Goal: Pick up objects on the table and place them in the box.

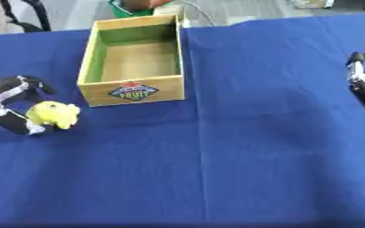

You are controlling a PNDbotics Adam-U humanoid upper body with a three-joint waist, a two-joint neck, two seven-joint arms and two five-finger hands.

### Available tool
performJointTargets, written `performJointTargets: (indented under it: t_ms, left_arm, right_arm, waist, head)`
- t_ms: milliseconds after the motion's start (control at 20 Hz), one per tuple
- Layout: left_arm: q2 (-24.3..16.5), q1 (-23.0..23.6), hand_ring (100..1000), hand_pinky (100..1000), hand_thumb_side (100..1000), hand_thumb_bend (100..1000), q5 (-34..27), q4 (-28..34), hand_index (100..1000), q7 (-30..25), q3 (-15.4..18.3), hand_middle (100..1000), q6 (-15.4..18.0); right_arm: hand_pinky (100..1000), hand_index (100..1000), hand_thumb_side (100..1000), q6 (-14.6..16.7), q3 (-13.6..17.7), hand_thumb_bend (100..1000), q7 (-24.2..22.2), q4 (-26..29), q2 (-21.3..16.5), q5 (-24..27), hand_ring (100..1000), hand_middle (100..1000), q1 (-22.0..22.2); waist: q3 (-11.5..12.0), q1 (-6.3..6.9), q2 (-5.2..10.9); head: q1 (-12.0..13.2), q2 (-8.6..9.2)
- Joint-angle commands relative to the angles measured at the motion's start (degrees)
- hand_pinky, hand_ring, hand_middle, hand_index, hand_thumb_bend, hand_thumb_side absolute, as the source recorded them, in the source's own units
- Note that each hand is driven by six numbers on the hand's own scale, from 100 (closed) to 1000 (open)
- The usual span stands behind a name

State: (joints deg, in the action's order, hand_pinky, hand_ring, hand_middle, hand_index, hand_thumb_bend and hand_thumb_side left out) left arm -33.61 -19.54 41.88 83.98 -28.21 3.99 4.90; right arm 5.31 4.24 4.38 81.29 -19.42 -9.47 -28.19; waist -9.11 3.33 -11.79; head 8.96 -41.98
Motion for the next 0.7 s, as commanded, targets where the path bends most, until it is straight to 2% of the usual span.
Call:
performJointTargets:
  t_ms: [50, 100, 200, 250, 300, 350, 400, 700]
  left_arm:
    - [-1.1, -1.2, 510, 605, 100, 156, 0.6, -0.1, 665, 2.2, -0.1, 563, -0.2]
    - [-1.1, -1.3, 476, 583, 100, 104, 0.8, -0.2, 628, 3.0, -0.1, 524, -0.4]
    - [-1.2, -1.4, 364, 510, 100, 100, 1.2, -0.2, 517, 4.2, -0.2, 412, -0.7]
    - [-1.2, -1.4, 353, 506, 100, 100, 1.3, -0.2, 508, 4.7, -0.2, 401, -0.9]
    - [-1.3, -1.5, 250, 460, 100, 100, 1.3, -0.2, 426, 5.2, 0.0, 298, -1.0]
    - [-1.3, -1.7, 240, 455, 100, 100, 1.3, 0.1, 418, 5.7, 0.1, 289, -1.2]
    - [-1.4, -2.0, 181, 430, 100, 100, 1.3, 0.6, 364, 6.2, 0.4, 225, -1.3]
    - [-2.5, -6.6, 169, 435, 100, 100, 2.2, 4.7, 358, 9.0, 1.8, 210, -2.9]
  right_arm:
    - [743, 911, 561, 0.1, 0.3, 100, 0.0, 1.0, -1.1, 0.4, 906, 671, -0.7]
    - [743, 911, 561, 0.1, 0.3, 100, 0.1, 1.0, -1.1, 0.4, 906, 671, -0.7]
    - [743, 911, 561, 0.1, 0.3, 100, 0.1, 1.0, -1.0, 0.4, 906, 671, -0.7]
    - [743, 911, 561, 0.1, 0.3, 100, 0.1, 1.0, -1.0, 0.4, 906, 671, -0.7]
    - [743, 911, 559, 0.1, 0.3, 100, 0.1, 1.0, -1.0, 0.4, 906, 671, -0.7]
    - [743, 911, 559, 0.1, 0.3, 100, 0.1, 1.0, -1.0, 0.4, 906, 671, -0.7]
    - [743, 911, 558, 0.1, 0.3, 100, 0.1, 1.0, -1.0, 0.4, 906, 671, -0.6]
    - [743, 911, 557, 0.0, 0.3, 100, 0.0, 0.9, -1.1, 0.4, 906, 671, -0.5]
  waist:
    - [-0.1, -0.25, 0.88]
    - [-0.1, -0.26, 0.89]
    - [-0.1, -0.25, 0.92]
    - [-0.1, -0.25, 0.93]
    - [-0.1, -0.24, 0.95]
    - [-0.1, -0.23, 0.96]
    - [-0.1, -0.23, 0.99]
    - [0.0, -0.21, 1.27]
  head:
    - [0.1, 0.62]
    - [0.1, 0.63]
    - [0.1, 0.65]
    - [0.1, 0.65]
    - [0.1, 0.65]
    - [0.1, 0.65]
    - [0.1, 0.64]
    - [0.0, 0.42]
